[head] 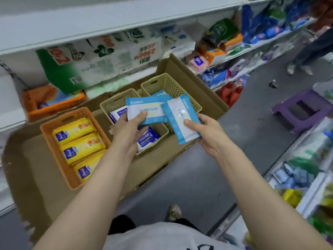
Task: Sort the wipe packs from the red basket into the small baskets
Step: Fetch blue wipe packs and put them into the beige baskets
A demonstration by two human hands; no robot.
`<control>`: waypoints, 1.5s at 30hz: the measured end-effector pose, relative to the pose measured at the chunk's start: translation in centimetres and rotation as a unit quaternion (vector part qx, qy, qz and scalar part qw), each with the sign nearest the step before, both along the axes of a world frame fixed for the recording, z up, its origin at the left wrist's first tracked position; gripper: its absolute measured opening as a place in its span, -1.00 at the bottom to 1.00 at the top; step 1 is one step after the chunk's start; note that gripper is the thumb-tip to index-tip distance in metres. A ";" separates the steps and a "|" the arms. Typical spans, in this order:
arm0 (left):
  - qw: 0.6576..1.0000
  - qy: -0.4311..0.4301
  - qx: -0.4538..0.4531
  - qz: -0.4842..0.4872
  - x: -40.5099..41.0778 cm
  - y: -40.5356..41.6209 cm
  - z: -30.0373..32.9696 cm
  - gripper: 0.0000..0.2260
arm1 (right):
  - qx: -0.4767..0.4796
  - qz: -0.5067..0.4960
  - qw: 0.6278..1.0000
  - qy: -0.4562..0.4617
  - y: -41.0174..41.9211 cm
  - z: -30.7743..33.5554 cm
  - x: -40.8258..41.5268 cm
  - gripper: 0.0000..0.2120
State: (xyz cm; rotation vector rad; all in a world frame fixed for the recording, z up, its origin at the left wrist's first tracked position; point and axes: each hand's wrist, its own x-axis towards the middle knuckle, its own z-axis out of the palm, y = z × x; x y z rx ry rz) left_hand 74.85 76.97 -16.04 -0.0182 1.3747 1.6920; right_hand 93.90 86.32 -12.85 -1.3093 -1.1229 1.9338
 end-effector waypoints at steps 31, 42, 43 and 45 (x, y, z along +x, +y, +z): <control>0.958 0.006 -0.127 0.258 -4.3 17.4 -6.4 -0.67 | 0.233 0.553 0.699 -0.389 28.8 -17.3 -9.9 -0.61; 0.935 -0.021 -0.149 0.321 -0.4 17.8 -8.0 -0.67 | 0.416 0.645 0.477 -0.428 27.1 -20.1 -10.6 -0.58; 0.935 -0.020 -0.151 0.321 -0.2 17.8 -8.1 -0.67 | 0.449 0.635 0.466 -0.422 27.0 -20.0 -10.5 -0.56; 0.935 -0.017 -0.151 0.320 0.1 17.9 -8.1 -0.70 | 0.520 0.582 0.500 -0.375 27.1 -19.1 -10.4 -0.59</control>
